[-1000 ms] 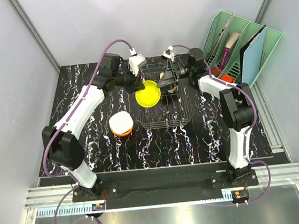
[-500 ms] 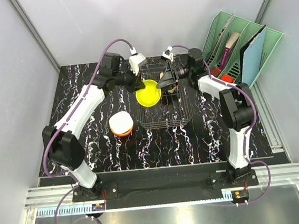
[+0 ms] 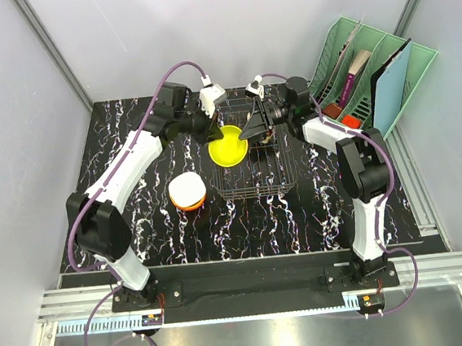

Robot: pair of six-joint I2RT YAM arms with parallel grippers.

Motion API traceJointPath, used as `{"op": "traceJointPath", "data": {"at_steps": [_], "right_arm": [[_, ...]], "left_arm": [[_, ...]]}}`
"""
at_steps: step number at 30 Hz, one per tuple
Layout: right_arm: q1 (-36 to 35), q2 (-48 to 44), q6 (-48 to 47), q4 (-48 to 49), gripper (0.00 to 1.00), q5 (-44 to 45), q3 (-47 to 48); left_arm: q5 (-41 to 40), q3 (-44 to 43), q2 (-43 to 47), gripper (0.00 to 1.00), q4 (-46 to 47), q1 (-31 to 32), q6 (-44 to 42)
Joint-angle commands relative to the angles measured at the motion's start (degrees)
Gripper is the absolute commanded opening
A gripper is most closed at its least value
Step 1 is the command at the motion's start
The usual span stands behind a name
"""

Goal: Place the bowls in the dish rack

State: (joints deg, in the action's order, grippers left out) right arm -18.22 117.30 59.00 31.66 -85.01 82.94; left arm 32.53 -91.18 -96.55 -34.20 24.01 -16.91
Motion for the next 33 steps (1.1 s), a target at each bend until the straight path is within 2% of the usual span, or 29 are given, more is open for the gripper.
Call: {"op": "traceJointPath", "data": {"at_steps": [1, 4, 5, 7, 8, 9, 12, 13, 16, 20, 28, 31, 33], "right_arm": [[-2.35, -0.14, -1.61, 0.51, 0.35, -5.34, 1.44], [-2.35, -0.22, -1.96, 0.16, 0.22, -5.6, 1.26], [-2.35, -0.31, -2.14, -0.02, 0.13, -5.78, 1.44], [-2.35, -0.49, -2.23, -0.19, 0.06, -5.86, 1.44], [-2.35, -0.31, -2.23, -0.19, 0.0, -5.78, 1.44], [-2.35, -0.49, -2.23, -0.19, 0.0, -5.78, 1.53], [-2.35, -0.58, -2.66, -0.37, 0.0, -5.43, 1.44], [-2.35, -0.66, -2.84, -0.46, 0.0, -5.08, 1.35], [-2.44, -0.75, -3.1, -0.63, 0.0, -4.73, 1.26], [-2.26, -0.84, -3.72, -1.33, 0.0, -4.2, 1.35], [-0.6, -1.28, -7.49, -5.11, 0.0, -0.95, 1.44], [0.11, -1.37, -11.78, -9.23, 0.0, 1.25, 2.14], [0.38, -1.89, -16.79, -17.91, 0.0, 3.87, 3.89]], "left_arm": [[0.34, -2.43, 0.49, 0.0, 4.49, 0.69, 0.3], [0.42, -2.25, 0.66, 0.0, 4.49, 0.6, 0.21], [0.42, -2.25, 0.66, 0.0, 4.49, 0.69, 0.29], [0.16, -2.16, 0.58, 0.03, 4.49, 0.6, 0.12], [0.07, -2.25, 0.66, 0.1, 4.4, 0.6, 0.03], [-0.19, -2.16, 0.58, 0.35, 4.23, 0.69, -0.06], [-0.89, -1.99, 1.01, 0.74, 4.14, 0.6, -0.5], [-1.24, -1.9, 1.36, 0.81, 4.22, 0.51, -0.58], [-2.38, -1.46, 1.89, 0.94, 4.14, 0.34, -0.85], [-2.3, -1.55, 2.16, 0.96, 4.57, -1.24, 0.73], [5.95, -1.99, 3.47, 0.96, 5.11, -11.78, 5.13], [6.84, -0.85, 5.23, 0.96, 3.88, -14.34, 3.29], [6.67, 0.91, 6.63, 0.96, 3.7, -15.48, 2.23]]}}
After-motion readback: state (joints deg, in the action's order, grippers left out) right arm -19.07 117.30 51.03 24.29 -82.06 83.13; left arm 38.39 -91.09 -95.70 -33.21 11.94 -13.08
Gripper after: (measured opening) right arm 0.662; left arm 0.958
